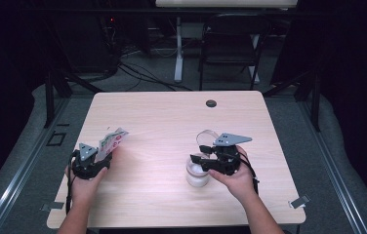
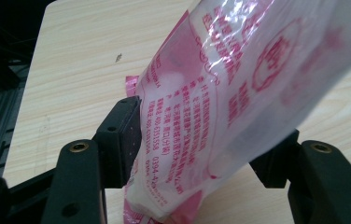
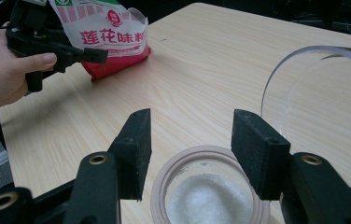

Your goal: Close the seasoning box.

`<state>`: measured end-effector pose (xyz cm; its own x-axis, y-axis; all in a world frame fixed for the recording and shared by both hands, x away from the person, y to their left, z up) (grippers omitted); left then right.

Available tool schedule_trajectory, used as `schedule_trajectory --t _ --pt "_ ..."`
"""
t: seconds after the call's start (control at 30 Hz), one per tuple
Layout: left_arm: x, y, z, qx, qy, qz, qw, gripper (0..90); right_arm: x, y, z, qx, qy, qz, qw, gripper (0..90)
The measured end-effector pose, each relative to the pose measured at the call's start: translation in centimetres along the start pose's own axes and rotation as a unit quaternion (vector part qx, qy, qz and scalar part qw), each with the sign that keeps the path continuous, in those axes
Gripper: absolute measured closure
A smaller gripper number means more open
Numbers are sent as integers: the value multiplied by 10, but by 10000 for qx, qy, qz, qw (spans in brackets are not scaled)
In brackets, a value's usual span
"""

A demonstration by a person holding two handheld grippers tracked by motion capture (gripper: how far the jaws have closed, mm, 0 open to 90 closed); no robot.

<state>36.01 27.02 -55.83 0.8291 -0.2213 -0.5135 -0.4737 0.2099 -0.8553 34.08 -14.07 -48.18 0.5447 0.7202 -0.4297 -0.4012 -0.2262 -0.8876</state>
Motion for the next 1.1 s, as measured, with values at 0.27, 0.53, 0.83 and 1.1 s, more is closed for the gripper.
schedule_trajectory --t 0.27,0.53,0.83,1.1 --pt "-6 -5 -7 2 159 -100 9998 402 0 0 1 -47 44 0 10000 471" --pt "-13 -13 -21 171 387 -271 9987 358 0 0 0 -62 52 1 10000 471" --pt "-13 -16 -37 337 505 -257 9978 344 -1 -1 -1 -44 66 -21 10000 472" --pt "-12 -17 -43 463 558 -166 9972 342 -1 0 -1 -27 67 -16 10000 471"
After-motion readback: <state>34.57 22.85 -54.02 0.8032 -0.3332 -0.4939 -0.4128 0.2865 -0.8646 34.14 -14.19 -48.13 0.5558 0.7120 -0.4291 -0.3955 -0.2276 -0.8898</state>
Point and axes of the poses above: each handheld gripper's, and its own axes: x roughly forward along the jaws, y roughly out of its underside, z roughly to its left, the point moved 2 cm from there along x, roughly forward along the jaws, and after that the axes turned 3 degrees about -z, right-handed, at the moved point
